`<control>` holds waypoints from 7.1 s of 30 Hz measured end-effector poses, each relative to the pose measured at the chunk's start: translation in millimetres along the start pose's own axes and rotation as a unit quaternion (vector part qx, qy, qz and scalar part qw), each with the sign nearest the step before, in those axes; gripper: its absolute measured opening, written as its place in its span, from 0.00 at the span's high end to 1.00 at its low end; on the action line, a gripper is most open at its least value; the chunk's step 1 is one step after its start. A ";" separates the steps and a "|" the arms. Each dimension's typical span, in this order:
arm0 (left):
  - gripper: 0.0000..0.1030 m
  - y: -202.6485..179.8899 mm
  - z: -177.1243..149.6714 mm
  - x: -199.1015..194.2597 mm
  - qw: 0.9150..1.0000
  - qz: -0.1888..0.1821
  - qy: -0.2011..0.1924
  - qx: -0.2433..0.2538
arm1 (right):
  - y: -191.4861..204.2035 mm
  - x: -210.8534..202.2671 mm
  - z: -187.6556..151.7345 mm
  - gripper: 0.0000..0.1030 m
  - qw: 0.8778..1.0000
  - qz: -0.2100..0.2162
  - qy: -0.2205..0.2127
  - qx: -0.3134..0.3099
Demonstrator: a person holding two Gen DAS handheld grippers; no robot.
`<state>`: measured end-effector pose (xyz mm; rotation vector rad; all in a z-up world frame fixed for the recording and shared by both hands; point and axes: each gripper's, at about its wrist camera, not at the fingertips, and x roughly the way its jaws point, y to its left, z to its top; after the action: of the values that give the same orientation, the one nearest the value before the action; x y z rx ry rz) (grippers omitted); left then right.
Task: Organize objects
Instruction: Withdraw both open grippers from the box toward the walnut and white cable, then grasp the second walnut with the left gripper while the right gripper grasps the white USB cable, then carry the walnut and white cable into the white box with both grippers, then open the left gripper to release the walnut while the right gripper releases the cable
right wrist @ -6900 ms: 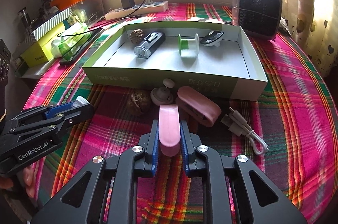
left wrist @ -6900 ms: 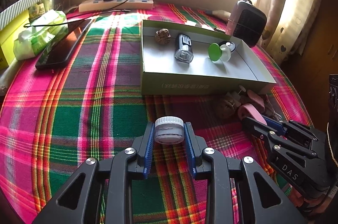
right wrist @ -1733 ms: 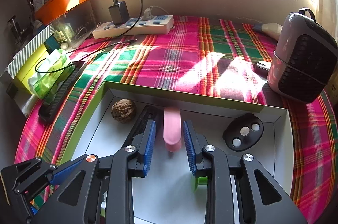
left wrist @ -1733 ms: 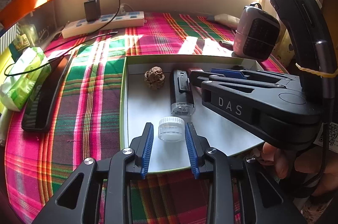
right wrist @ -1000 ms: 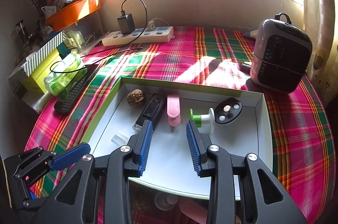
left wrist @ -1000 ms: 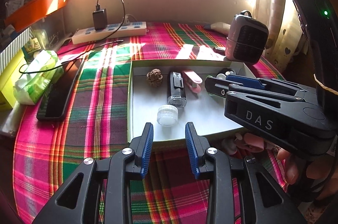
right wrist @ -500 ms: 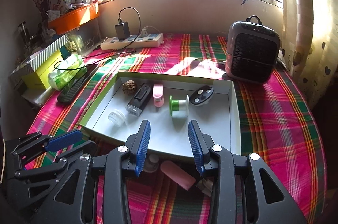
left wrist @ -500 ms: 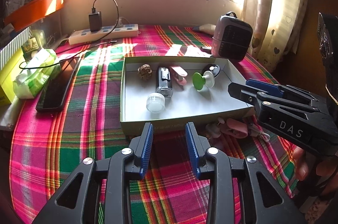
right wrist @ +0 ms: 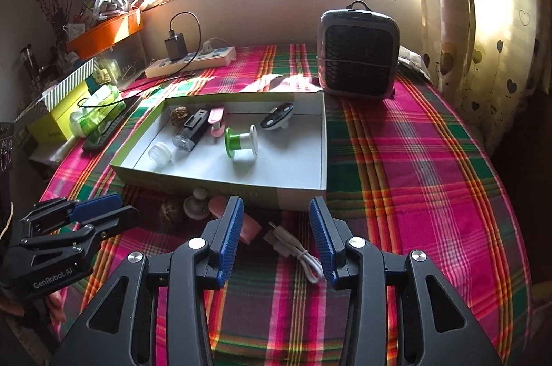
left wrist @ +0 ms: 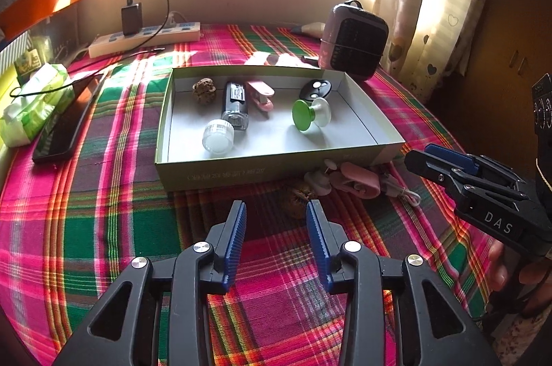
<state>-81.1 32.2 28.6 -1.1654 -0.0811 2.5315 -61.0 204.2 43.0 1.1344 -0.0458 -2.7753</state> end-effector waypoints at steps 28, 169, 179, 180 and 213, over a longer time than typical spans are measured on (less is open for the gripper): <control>0.64 -10.8 -0.2 33.9 0.999 0.007 0.031 -0.022 | -15.8 28.3 -21.6 0.59 0.992 0.052 0.058 -0.100; 0.72 1.6 78.5 85.6 1.000 0.017 0.020 0.005 | -4.3 112.3 74.3 0.77 0.996 -0.002 0.073 -0.043; 0.72 0.6 77.6 90.3 0.999 0.022 0.027 0.007 | -2.8 115.5 73.0 0.78 0.996 0.003 0.072 -0.044; 0.72 0.2 77.4 90.6 0.999 0.022 0.027 0.007 | -2.7 115.6 72.9 0.78 0.996 0.003 0.072 -0.043; 0.65 -4.3 69.5 79.8 0.999 0.040 0.018 0.013 | -5.1 94.8 67.3 0.78 0.998 0.012 0.054 -0.022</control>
<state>-179.6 69.7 17.4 -1.2273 0.0074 2.5707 -175.6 194.0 24.8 1.2611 0.0138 -2.6761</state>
